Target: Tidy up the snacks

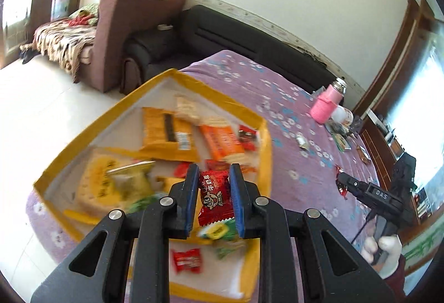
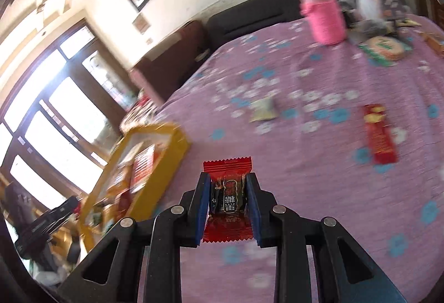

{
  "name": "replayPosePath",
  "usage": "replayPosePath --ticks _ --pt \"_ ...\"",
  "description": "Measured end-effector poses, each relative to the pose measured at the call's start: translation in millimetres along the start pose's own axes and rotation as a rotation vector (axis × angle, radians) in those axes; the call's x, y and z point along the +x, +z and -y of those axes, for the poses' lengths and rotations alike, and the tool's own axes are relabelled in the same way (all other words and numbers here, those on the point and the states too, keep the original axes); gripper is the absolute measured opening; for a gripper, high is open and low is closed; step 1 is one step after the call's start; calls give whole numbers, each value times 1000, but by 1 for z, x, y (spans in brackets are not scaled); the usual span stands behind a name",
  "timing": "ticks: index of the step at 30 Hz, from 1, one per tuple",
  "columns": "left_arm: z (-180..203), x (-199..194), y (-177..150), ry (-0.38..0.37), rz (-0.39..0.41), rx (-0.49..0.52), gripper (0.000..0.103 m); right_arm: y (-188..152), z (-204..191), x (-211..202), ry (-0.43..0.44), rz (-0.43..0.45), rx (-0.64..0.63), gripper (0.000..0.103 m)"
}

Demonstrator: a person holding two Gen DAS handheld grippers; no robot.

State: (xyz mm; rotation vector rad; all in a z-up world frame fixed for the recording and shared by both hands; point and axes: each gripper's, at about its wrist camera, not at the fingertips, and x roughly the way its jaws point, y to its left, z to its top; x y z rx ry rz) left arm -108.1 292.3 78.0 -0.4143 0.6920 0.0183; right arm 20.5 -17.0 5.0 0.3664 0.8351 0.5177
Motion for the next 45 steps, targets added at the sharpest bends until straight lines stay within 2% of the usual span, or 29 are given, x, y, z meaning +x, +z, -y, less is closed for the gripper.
replayPosePath --ticks 6,14,17,21,25,29,33,38,45 --pt "-24 7 -9 13 -16 -23 20 -13 -91 43 100 -121 -129 26" --pt "-38 9 -18 6 -30 -28 21 -10 -166 116 118 -243 -208 26" --pt "-41 4 -18 5 -26 -24 30 -5 -184 147 113 -279 -217 28" --pt "-40 -6 -16 20 -5 0 45 -4 -192 162 117 -275 -204 31" --pt "-32 -17 -14 60 36 34 61 0 -191 144 147 -234 -191 40" --pt "-15 -25 -16 72 69 61 63 -2 -190 104 136 -170 -224 45" --pt "8 -39 -20 121 126 111 74 -24 -176 52 119 -105 -263 52" --pt "38 -53 -26 153 179 149 78 -63 -152 -2 43 -27 -310 57" --pt "70 -69 -39 191 207 188 82 -97 -129 -38 7 9 -304 59"
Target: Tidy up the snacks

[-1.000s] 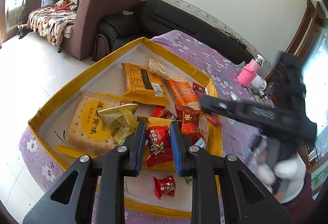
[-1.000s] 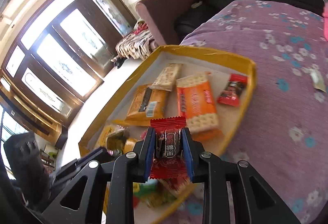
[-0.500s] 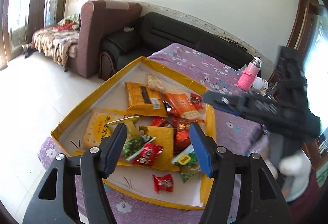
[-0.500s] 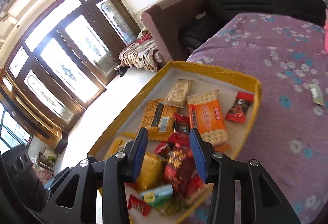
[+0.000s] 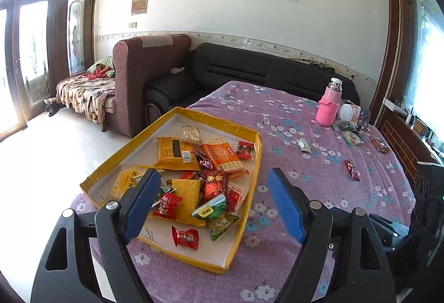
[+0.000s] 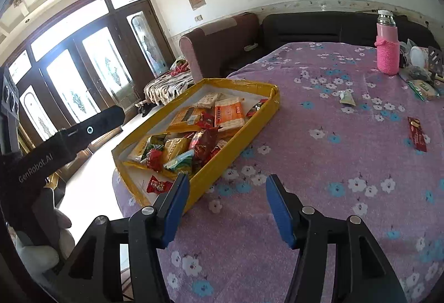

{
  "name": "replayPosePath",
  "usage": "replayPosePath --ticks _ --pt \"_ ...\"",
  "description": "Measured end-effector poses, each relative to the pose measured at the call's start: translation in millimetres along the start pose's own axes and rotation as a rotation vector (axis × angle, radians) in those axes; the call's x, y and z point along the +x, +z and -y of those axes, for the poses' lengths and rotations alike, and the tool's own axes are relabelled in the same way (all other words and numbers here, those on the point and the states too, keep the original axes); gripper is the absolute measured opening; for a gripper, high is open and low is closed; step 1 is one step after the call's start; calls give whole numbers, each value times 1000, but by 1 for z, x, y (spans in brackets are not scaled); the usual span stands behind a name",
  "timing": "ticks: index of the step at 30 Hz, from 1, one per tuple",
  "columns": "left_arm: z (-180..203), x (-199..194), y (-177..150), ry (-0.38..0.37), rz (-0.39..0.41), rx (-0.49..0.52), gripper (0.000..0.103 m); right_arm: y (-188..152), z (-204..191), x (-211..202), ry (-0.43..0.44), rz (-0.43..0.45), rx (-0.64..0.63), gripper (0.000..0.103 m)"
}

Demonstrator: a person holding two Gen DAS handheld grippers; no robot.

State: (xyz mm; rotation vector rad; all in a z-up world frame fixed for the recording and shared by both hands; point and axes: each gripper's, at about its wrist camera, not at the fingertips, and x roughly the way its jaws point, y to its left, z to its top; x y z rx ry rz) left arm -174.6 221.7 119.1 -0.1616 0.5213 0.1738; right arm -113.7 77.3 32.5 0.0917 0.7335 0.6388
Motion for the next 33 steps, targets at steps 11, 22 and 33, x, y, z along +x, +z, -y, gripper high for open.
replayPosePath --ticks 11,22,33 --pt "27 -32 -5 59 72 57 83 -18 -16 -30 -23 57 -63 64" --pt "18 -78 -12 219 258 -66 103 -26 -27 -46 -5 93 -90 65" --pt "35 -36 -29 80 11 -19 103 -32 -28 -45 -2 90 -100 67"
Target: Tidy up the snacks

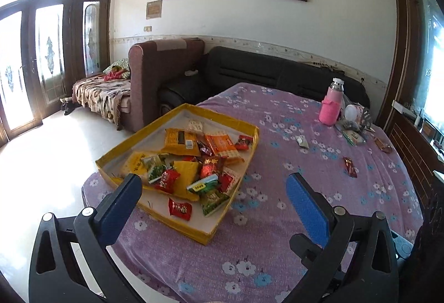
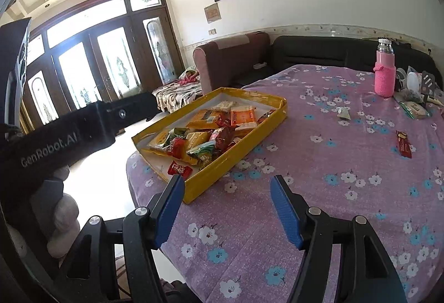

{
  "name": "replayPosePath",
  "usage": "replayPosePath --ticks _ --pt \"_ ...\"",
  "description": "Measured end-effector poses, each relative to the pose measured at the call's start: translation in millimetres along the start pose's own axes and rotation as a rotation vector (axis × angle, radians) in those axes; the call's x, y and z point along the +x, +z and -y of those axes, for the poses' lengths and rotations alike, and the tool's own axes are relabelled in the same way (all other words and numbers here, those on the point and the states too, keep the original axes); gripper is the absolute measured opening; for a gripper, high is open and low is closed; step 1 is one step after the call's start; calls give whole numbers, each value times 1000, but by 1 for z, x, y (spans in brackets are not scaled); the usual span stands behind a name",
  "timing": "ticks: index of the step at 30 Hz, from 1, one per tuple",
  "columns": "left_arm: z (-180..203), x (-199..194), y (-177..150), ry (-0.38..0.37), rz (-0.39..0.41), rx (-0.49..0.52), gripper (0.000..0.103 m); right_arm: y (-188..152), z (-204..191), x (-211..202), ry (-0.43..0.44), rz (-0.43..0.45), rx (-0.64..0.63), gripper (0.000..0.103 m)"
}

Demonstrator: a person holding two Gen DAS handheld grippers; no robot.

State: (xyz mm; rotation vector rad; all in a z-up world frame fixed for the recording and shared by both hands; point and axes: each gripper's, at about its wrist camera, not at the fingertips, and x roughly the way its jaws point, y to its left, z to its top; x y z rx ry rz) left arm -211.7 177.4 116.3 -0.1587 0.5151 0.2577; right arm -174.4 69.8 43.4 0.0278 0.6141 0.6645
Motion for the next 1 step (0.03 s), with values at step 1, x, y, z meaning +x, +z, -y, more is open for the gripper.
replayPosePath --ticks 1 --pt "2 2 -1 -8 -11 1 103 0 2 -1 -3 0 6 67"
